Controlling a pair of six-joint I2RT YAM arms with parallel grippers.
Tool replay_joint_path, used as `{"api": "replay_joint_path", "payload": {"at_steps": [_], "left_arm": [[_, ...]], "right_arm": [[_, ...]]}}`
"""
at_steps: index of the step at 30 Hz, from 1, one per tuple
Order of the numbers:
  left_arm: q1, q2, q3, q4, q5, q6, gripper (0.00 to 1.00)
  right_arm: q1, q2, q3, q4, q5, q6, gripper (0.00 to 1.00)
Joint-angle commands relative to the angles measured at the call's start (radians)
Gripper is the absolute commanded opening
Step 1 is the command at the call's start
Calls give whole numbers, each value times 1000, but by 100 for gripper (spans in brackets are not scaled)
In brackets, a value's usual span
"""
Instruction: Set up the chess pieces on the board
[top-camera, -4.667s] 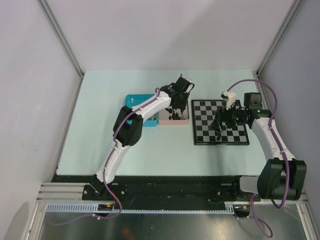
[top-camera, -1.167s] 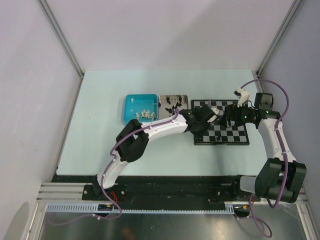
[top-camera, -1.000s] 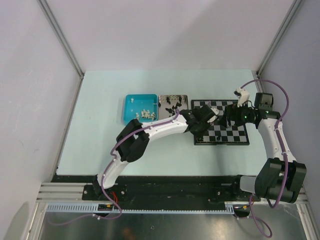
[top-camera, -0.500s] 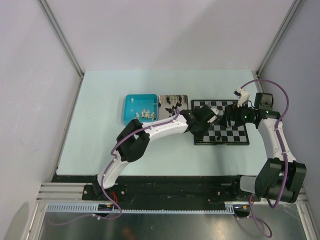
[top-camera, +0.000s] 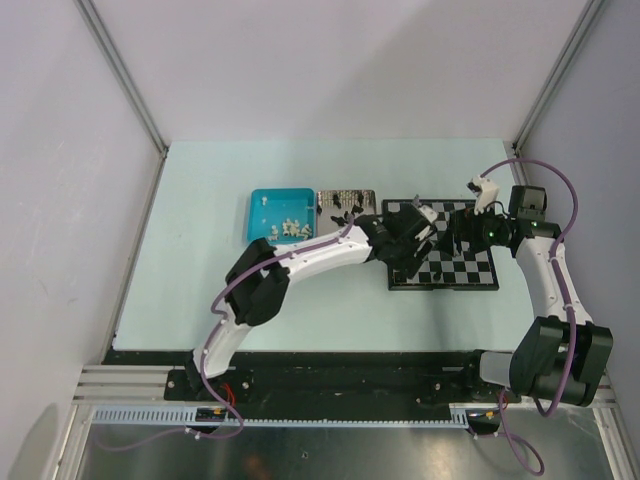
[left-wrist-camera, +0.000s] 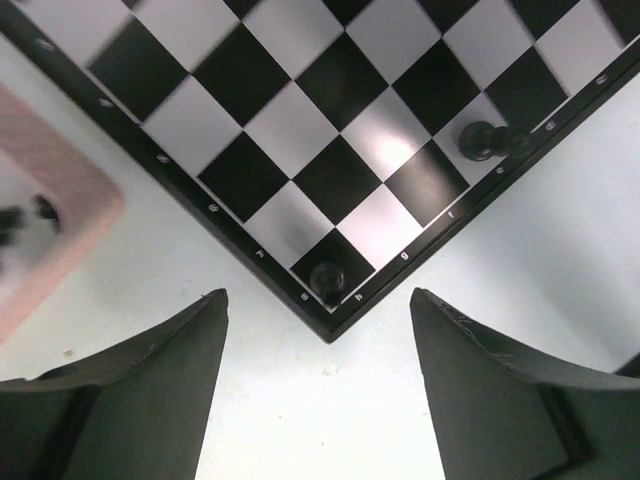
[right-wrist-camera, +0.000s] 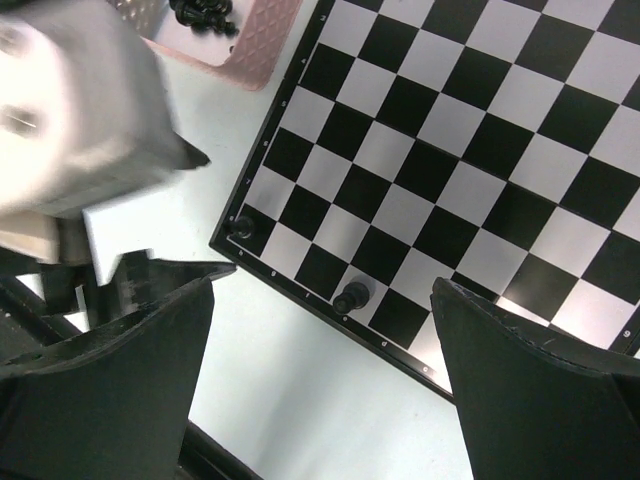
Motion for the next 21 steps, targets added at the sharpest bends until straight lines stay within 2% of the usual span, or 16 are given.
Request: {"api": "replay_joint_path", "payload": {"at_steps": [1,5,9,13,16,17,20,21], "left_arm": [[-3,-205,6,19,-89,-1,81],[5,-331,-83,48,-127,31,82],[28,-498,-288,110,-129,54,91],[84,-748,-468,191,-74,91,95],[155,-936,-598,242,-14,105,99],[211,-981,-664,254,11,106,100],[356,-1150,-788,300,135,108,100],[388,-1191,-818,305,167,120,100]], "right_arm": [[-6,-46,10,-9,-76,-55,96],[-11,-60,10,-12,-121,-104,96],[-9,-72,30,-32,-158,-156,97],[0,-59,102,-86,-173,-191,99],[46,-54,136,-88,-156,-197,100],[64,-53,141,-81,-147,-197,100],[161,-62,142,-20,-81,-182,100],[231,-62,142,0,-34,-180,100]]}}
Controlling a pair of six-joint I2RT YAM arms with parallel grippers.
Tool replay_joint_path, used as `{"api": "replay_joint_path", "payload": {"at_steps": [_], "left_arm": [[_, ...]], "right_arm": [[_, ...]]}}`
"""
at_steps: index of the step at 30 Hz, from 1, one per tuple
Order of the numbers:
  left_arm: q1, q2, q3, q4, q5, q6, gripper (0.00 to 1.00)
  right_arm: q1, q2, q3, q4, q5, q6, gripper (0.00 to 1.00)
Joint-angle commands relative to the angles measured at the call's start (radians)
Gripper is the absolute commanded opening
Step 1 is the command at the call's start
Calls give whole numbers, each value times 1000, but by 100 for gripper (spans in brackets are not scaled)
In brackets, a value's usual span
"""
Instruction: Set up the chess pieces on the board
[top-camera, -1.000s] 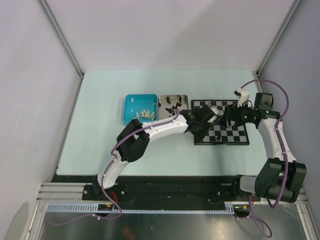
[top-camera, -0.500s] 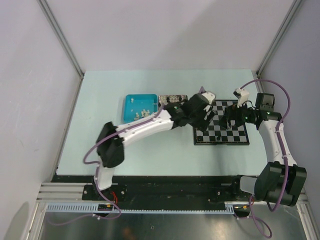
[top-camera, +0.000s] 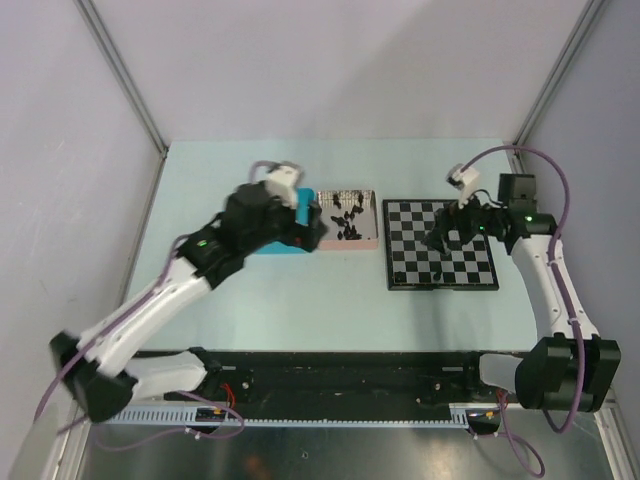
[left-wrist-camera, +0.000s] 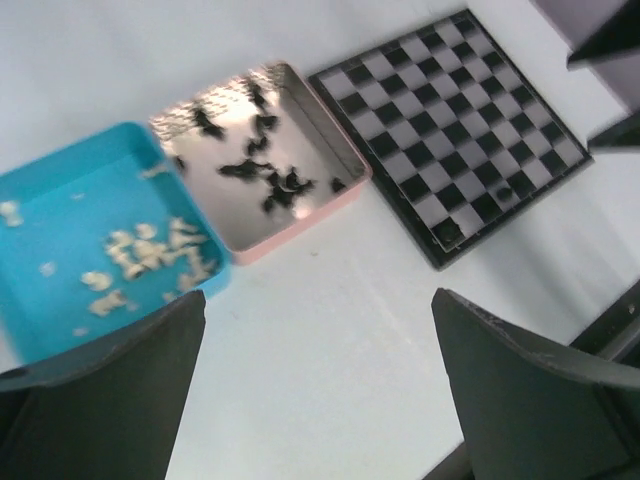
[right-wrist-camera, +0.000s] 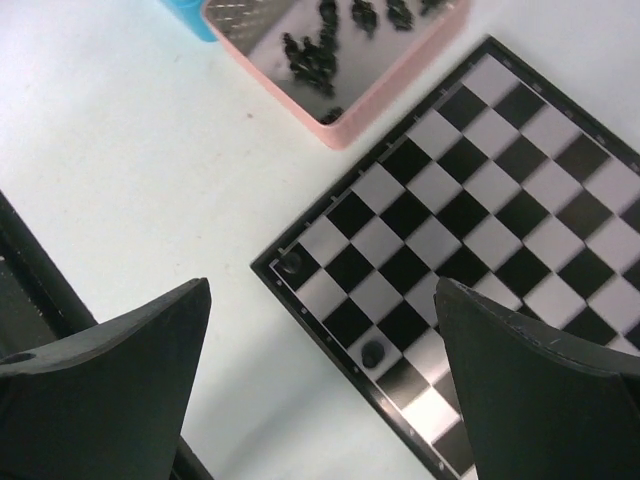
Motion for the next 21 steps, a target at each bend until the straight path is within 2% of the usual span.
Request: {"api": "replay_joint_path", "payload": {"at_steps": [1,4,7,12,15,21], "left_arm": [[188,-212,-139,112,152,50,100],[285,-332,-240,131,157,85,100],[342,-420,-333,160,143,131,100],[362,-472,-406,167,21,173,100],[362,-495,-424,166,-41,183,100],[362,-520,-436,166,-102,193,100]], "right_arm": [[165,-19,35,105,105,-3,100],[271,-3,52,173,165,6,100],[326,113,166,150,170,48,100],[390,361,419,52,155,103,100],[435,458,572,-55,165,91,100],[499,633,729,-108,248,81,100]]}}
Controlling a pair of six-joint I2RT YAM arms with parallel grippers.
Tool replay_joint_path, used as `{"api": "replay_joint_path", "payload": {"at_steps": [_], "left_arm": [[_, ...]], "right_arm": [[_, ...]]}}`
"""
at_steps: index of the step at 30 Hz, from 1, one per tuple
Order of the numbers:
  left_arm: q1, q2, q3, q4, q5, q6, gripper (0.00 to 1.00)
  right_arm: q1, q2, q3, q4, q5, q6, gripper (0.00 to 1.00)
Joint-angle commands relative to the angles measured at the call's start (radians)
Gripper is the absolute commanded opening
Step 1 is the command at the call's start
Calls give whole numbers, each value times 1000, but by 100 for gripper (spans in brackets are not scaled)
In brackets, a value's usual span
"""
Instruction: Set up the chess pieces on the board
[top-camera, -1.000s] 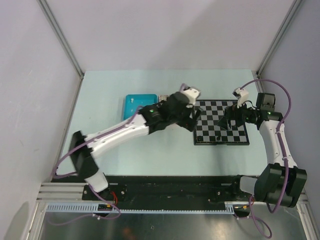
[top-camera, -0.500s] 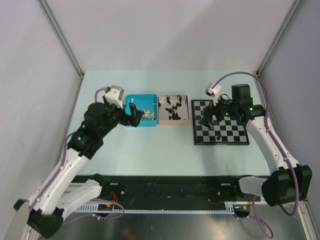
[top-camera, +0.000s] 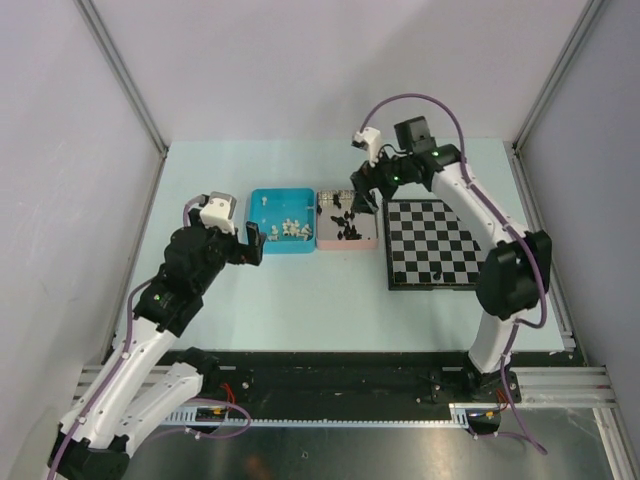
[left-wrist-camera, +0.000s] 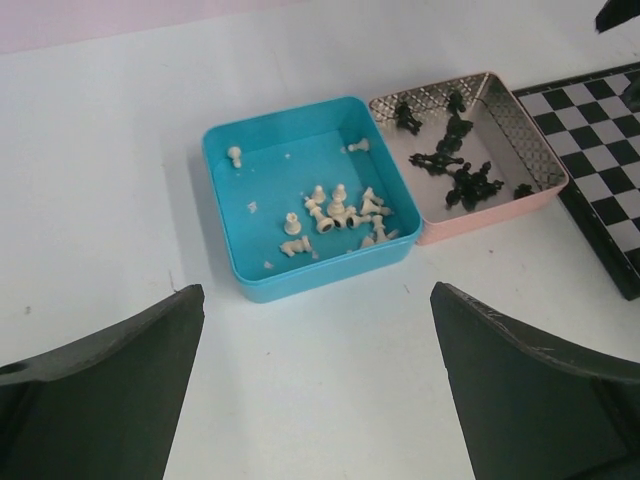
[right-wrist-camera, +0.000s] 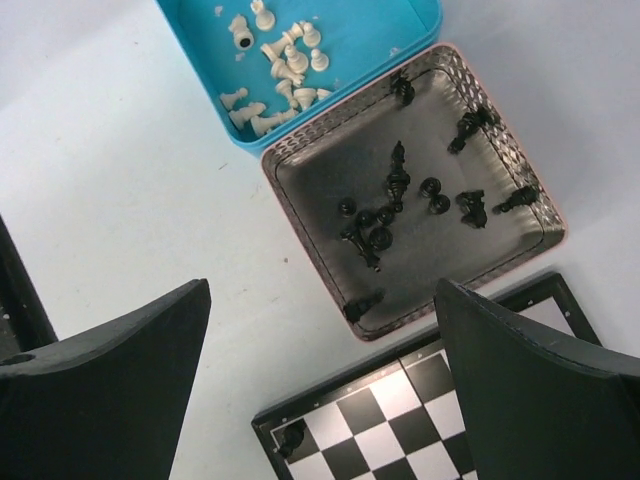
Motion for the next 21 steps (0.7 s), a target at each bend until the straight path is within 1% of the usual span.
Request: {"api": "replay_joint_path", "payload": {"at_steps": [1,5,9,12,13,15,18,21], "left_arm": [[8,-21,1,47,-64,50,100],[6,-26,0,47,-71,49,100],[6,-26,-2,50,-77,47,100],[8,-26,-2,47,-85,47,100],[8,-24,-2,47,-90,49,100],[6,-27,-3,47,-94,49,100],[8,-27,-5,49,-103,49,100],[8,-27,-5,47,-108,50,100]], "right_arm": [[36,90,137,-67,83,5,100],[55,191,255,-101,138,27,100],[67,271,327,-121,194,37,100],[73,337,375,-124,227,47,93],[76,354,390,-122,235,51,86],[76,407,439,-133,249,63,81],[78,465,484,-147,263,74,71],[78,493,493,-147,280,73,64]]}}
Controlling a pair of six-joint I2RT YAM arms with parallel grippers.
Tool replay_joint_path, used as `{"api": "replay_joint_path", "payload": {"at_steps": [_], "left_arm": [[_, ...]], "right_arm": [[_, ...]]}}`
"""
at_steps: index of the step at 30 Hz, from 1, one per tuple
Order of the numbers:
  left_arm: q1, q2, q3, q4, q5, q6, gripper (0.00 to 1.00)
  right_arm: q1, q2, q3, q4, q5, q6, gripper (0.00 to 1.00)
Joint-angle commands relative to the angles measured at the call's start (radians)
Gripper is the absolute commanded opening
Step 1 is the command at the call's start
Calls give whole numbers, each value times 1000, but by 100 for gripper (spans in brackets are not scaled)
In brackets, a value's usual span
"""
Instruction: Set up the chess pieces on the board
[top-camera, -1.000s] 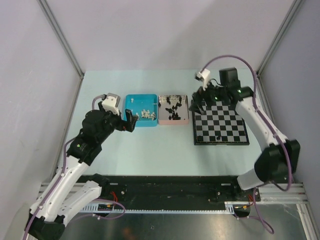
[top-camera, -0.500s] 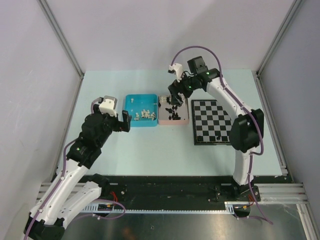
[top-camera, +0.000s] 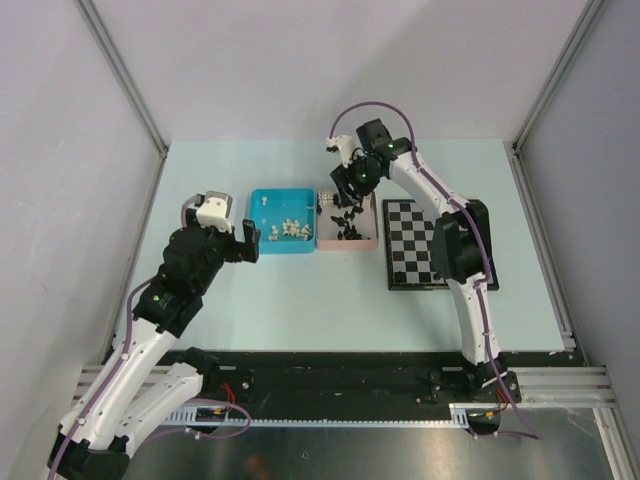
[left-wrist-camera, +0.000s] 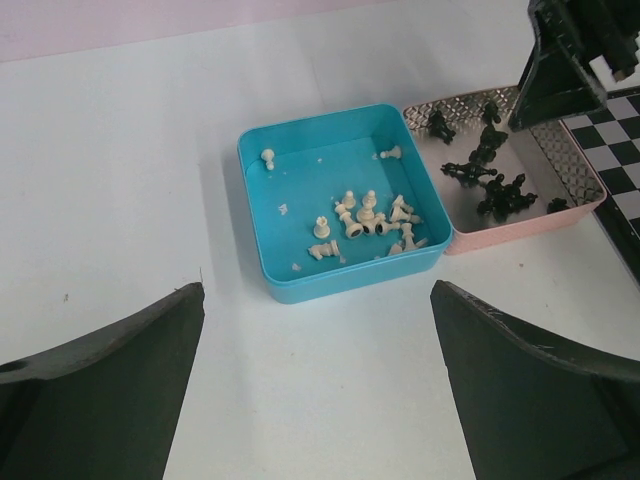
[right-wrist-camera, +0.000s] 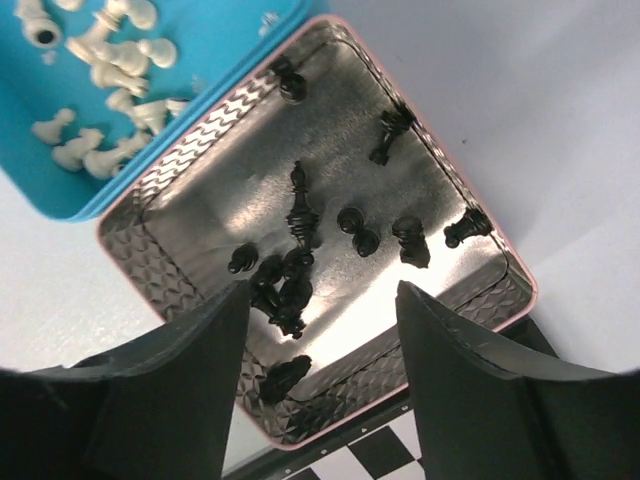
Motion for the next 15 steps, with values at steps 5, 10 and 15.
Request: {"api": "replay_joint_path", "payload": {"at_steps": [5,10,15], "left_arm": [[8,-12,-4,38,-29,36,100],[9,-9,-6,37,-29,37,100],[9,-7,-7,37,-33,39,100]], "right_arm": [[7,80,73,-16,43,18,46],[7,119,113,-14,38,19,41],[7,159,145,-12,35,19,41]]}}
